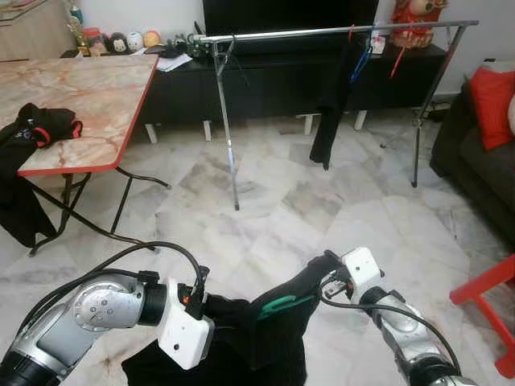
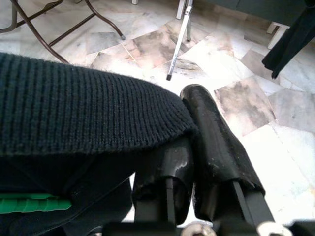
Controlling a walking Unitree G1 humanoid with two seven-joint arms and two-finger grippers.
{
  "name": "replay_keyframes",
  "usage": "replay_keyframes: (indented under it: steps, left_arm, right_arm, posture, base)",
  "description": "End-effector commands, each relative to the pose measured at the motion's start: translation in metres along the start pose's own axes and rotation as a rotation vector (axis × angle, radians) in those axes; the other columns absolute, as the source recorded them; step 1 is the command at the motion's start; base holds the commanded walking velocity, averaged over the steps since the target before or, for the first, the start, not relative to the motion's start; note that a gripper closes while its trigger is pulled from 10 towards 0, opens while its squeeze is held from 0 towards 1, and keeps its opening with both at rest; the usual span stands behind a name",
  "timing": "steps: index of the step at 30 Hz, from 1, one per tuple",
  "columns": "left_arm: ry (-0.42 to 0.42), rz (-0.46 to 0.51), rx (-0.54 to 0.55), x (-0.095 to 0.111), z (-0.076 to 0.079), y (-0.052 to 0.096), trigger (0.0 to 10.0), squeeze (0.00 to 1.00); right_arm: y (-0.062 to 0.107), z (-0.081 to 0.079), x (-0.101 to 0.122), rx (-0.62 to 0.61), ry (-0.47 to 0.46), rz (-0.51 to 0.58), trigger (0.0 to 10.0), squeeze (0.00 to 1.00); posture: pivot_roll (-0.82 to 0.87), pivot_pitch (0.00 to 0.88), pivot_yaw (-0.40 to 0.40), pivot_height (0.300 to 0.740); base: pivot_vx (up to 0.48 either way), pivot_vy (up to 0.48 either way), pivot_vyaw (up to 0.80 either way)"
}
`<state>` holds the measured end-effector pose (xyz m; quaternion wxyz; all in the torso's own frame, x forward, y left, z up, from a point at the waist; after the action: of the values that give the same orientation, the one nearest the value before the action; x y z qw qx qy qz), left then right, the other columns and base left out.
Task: Hang hanger
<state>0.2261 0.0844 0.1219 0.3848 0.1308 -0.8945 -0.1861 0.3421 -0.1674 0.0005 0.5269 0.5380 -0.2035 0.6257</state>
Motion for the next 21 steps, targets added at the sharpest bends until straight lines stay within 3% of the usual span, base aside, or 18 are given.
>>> replay_keyframes:
  steps: [1,11,21]
  left_arm:
    - [-0.001,-0.013,0.013,-0.002,0.000,0.003,10.0,0.00]
    - [0.071,-0.011,0.122,-0.008,-0.009,-0.004,10.0,0.00]
    - [0.169,0.006,0.254,-0.013,-0.023,-0.010,10.0,0.00]
  right_arm:
    - [-0.002,0.010,0.010,-0.026,0.003,0.030,0.0,0.00]
    - [-0.001,0.031,0.022,-0.099,-0.005,0.078,0.0,0.00]
    - [-0.001,0.033,0.027,-0.123,-0.014,0.099,0.0,0.00]
  posture:
    - [0.01,0.020,-0.001,0.740]
    - [0.01,0.020,0.002,0.740]
    - [0.01,0.018,0.003,0.740]
  base:
    - [0.000,0.000,0.00]
    - [0.000,0.000,0.00]
    - [0.000,0.000,0.00]
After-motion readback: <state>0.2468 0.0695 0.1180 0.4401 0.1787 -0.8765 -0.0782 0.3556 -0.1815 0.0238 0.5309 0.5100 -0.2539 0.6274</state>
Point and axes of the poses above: a point about 5 cm out from each wrist's last joint towards the gripper, its own y axis pointing back from the gripper into the wrist, its own x axis along the axis of the wrist's last joint, z = x × y, the point moved 6 cm from there along -y, pointing out of the wrist towards the gripper, and after that the axes turned 10 degrees about y, right-handed, at the moved point
